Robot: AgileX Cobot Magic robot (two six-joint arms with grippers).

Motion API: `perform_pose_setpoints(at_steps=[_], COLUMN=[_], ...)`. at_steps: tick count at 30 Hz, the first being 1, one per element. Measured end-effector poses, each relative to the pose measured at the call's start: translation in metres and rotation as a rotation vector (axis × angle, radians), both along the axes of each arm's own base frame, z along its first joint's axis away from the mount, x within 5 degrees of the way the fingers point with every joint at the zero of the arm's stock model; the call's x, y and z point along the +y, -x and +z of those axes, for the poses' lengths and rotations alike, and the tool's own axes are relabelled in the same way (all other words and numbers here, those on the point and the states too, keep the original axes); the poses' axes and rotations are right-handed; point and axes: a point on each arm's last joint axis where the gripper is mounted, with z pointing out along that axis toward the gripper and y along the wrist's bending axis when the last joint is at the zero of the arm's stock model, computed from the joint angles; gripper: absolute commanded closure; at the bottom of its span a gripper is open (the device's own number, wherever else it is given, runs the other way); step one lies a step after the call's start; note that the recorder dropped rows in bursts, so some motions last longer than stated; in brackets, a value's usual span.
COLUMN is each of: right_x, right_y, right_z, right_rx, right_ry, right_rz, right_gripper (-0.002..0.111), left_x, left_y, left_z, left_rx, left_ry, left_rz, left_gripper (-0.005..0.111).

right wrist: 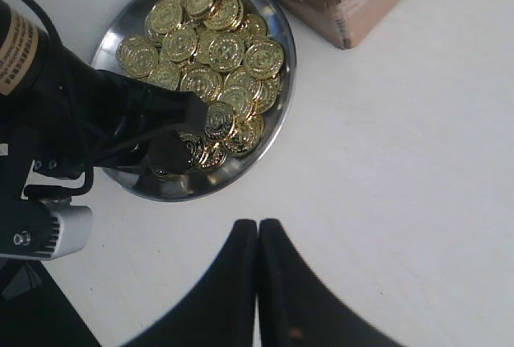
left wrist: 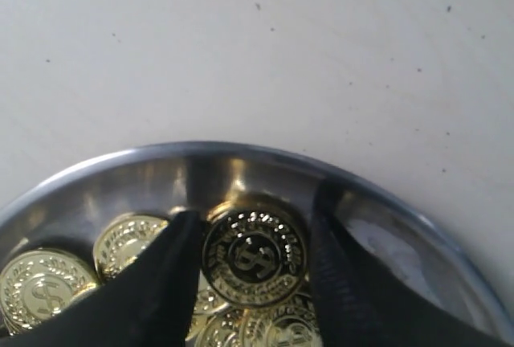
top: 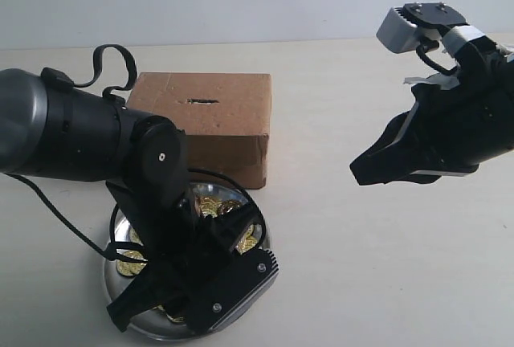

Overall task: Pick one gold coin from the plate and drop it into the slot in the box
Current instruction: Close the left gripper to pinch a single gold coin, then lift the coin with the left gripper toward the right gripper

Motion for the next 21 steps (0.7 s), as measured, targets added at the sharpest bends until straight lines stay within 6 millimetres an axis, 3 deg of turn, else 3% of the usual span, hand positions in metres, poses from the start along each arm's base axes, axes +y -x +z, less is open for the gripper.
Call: perform_pose_setpoints(at_steps=[12, 21], right_x=[0.000, 0.008], right_y=[0.000, -0.001], right_z=[0.000, 0.007], right_rx=[0.001, 0.034], right_ry=[-0.002, -0.130], right_rz=[-0.001, -0.065], right_gripper=[0.108, 0.108], left_x=[0.001, 0.008], left_y=[-0.004, -0.011], left_z=[0.006, 0.063], left_rx=[-0.048, -0.179], left_ry=[0.005, 0.144], left_rz=[0.072, 0.307], left_gripper=[0.075, 0.075])
